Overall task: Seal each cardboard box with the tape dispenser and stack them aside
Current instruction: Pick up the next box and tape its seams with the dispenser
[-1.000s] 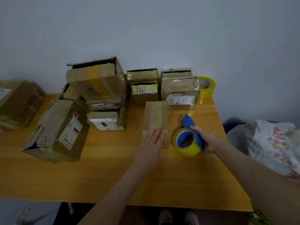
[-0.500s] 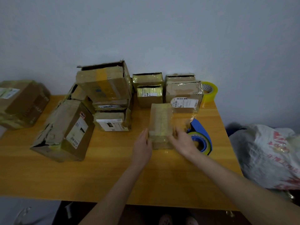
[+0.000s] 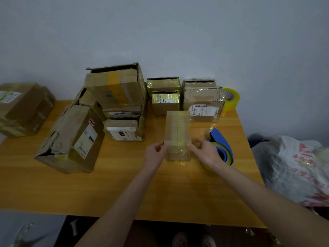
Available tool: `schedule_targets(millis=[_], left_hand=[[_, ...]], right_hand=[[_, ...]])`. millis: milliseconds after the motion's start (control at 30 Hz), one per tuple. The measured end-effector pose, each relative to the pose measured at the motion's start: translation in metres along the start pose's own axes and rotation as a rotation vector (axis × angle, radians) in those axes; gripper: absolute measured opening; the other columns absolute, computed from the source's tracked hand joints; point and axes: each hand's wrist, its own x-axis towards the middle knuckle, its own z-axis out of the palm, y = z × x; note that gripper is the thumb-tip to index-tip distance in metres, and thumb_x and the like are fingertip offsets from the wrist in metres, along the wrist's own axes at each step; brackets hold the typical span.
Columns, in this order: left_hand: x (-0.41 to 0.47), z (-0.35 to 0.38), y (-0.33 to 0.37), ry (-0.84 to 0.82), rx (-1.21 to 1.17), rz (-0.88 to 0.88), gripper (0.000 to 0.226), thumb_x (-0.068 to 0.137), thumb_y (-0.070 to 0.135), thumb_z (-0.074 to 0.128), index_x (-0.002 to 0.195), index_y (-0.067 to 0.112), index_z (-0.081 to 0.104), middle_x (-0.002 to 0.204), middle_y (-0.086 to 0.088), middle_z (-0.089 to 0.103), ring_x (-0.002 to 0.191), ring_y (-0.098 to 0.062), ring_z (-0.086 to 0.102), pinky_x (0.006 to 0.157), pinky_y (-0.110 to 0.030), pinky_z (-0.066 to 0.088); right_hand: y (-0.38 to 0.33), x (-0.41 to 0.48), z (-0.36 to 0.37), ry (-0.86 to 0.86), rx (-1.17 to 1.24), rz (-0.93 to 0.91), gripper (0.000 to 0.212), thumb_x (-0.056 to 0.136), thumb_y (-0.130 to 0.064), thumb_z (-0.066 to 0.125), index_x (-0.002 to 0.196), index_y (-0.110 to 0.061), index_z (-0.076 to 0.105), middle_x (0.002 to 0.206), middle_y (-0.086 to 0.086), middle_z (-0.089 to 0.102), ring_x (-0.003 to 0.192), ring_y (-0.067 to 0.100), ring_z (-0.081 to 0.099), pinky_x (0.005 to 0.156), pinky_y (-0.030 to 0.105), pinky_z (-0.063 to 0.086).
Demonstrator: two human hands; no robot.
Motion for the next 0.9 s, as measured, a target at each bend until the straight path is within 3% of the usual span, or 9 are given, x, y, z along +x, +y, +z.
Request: schedule_targets(millis=[67,167,233,400,533,633,700,800,900], left_hand=[[0.003,-0.001,0.0,-0.001,0.009,-0.027,0.04,0.091,0.025,0.062,0.128,0.01,0.058,0.109,-0.004,0.066,0.097,-0.018,0.063,0.088,-0.038,0.055],[0.007,0.0,-0.002,0.011,-0.025,-0.025,0.038,0.087,0.019,0.067,0.123,0.006,0.062,0.101,-0.006,0.068,0.091,-0.019,0.066,0.082,-0.033,0.057],[0.009,0.001,-0.004,0.02,-0.053,-0.037,0.039,0.085,0.016,0.07,0.122,0.004,0.062,0.098,-0.008,0.068,0.087,-0.019,0.067,0.078,-0.028,0.057],[0.013,0.004,-0.013,0.05,-0.015,0.021,0.037,0.082,0.012,0.072,0.117,0.002,0.065,0.093,-0.011,0.07,0.088,-0.023,0.067,0.079,-0.032,0.057],[0.016,0.005,-0.017,0.085,0.31,0.197,0.023,0.079,0.022,0.075,0.099,0.018,0.064,0.069,0.008,0.057,0.063,-0.004,0.053,0.052,-0.013,0.039],[0.021,0.009,-0.018,0.063,0.42,0.201,0.034,0.077,0.028,0.077,0.092,0.024,0.048,0.073,0.011,0.05,0.061,-0.001,0.047,0.047,-0.014,0.034],[0.026,0.011,-0.017,0.052,0.454,0.183,0.046,0.071,0.032,0.081,0.096,0.023,0.044,0.088,0.007,0.05,0.071,-0.003,0.047,0.057,-0.015,0.035],[0.031,0.013,-0.012,0.027,0.506,0.218,0.084,0.065,0.038,0.085,0.131,0.016,0.037,0.126,-0.004,0.043,0.109,-0.017,0.048,0.088,-0.028,0.045],[0.033,0.015,-0.008,-0.131,0.513,0.277,0.102,0.076,0.036,0.077,0.152,0.013,0.012,0.152,-0.009,0.029,0.135,-0.023,0.035,0.108,-0.039,0.035]], right_hand=[[-0.001,0.0,0.003,0.002,0.019,-0.017,0.063,0.095,-0.04,0.056,0.147,-0.008,0.037,0.126,0.011,0.063,0.105,0.02,0.062,0.079,0.022,0.047],[-0.001,0.003,0.007,0.015,0.123,0.012,0.055,0.096,-0.029,0.058,0.144,-0.007,0.041,0.073,0.0,0.068,0.059,0.006,0.06,0.05,0.01,0.045],[0.002,0.006,0.008,0.033,0.2,0.048,0.051,0.096,-0.02,0.059,0.141,-0.004,0.043,0.063,-0.002,0.064,0.051,0.005,0.058,0.046,0.009,0.045],[0.005,0.011,0.012,0.062,0.211,0.057,0.045,0.093,-0.013,0.063,0.135,-0.005,0.051,0.064,-0.003,0.065,0.051,0.005,0.06,0.046,0.009,0.046],[0.005,0.013,0.009,0.079,-0.121,-0.064,0.023,0.092,-0.024,0.063,0.113,-0.013,0.065,0.061,-0.009,0.063,0.056,-0.001,0.06,0.053,0.01,0.044],[0.002,0.014,0.003,0.115,-0.388,-0.121,0.032,0.089,-0.037,0.065,0.113,-0.016,0.063,0.086,-0.001,0.07,0.078,0.013,0.065,0.065,0.026,0.052],[-0.001,0.018,-0.002,0.141,-0.509,-0.149,0.05,0.083,-0.046,0.069,0.124,-0.02,0.055,0.104,0.001,0.067,0.088,0.018,0.063,0.064,0.027,0.047],[-0.004,0.026,-0.005,0.059,-0.541,-0.187,0.087,0.074,-0.057,0.072,0.144,-0.026,0.032,0.128,0.006,0.056,0.105,0.025,0.061,0.074,0.033,0.053],[-0.004,0.029,0.001,-0.043,-0.567,-0.217,0.09,0.077,-0.059,0.067,0.15,-0.029,0.022,0.123,0.007,0.062,0.103,0.025,0.063,0.079,0.038,0.056]])
